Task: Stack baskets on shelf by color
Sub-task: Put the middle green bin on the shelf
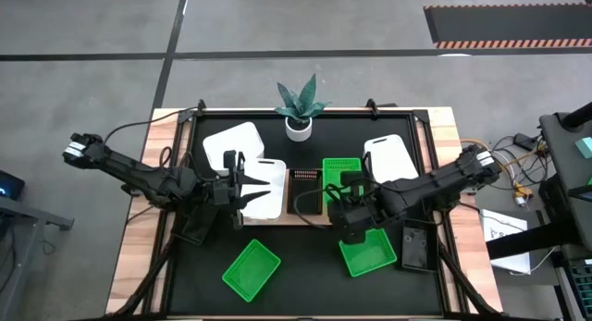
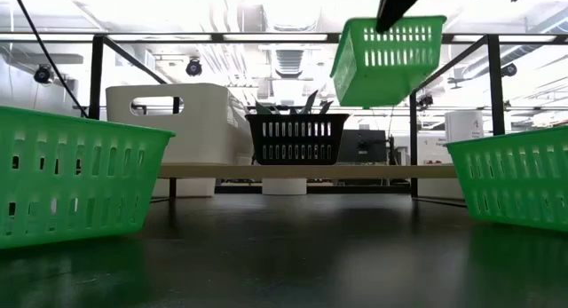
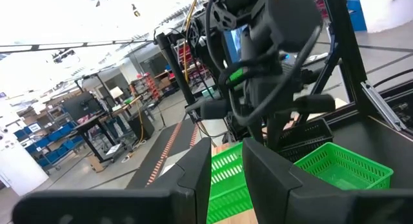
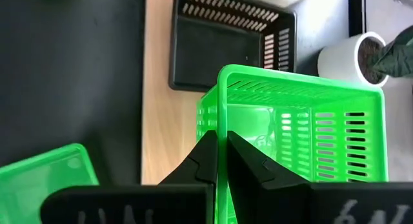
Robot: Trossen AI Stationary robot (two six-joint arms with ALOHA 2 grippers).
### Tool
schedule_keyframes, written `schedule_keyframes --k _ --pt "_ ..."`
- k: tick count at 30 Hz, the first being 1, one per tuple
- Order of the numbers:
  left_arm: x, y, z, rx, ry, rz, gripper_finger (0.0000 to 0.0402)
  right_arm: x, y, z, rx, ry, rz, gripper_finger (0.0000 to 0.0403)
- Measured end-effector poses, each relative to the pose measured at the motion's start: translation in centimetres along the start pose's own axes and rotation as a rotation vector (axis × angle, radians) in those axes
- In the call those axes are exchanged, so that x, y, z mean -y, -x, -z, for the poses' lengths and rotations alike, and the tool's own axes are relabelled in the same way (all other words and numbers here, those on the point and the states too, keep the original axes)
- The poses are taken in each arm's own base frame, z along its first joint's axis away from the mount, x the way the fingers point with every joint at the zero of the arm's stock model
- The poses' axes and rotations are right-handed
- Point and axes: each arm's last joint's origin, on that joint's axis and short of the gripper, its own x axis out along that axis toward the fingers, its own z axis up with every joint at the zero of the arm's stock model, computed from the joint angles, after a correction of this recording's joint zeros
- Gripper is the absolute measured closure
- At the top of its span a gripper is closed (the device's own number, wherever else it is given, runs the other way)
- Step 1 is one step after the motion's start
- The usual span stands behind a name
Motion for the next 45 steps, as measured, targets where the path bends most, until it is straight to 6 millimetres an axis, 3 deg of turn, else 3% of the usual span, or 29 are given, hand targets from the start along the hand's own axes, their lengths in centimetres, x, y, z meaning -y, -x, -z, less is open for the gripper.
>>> schedule_keyframes --k 30,45 --pt "0.0 0.0 0.0 0.0 0.0 0.001 0.0329 -1.3 -6.6 2.9 -0.064 0.011 -0.043 0.039" --pt "0.0 0.0 0.0 0.0 -0.001 0.0 0.0329 -1.3 -6.9 2.9 -0.044 -0.003 -0.05 0.039"
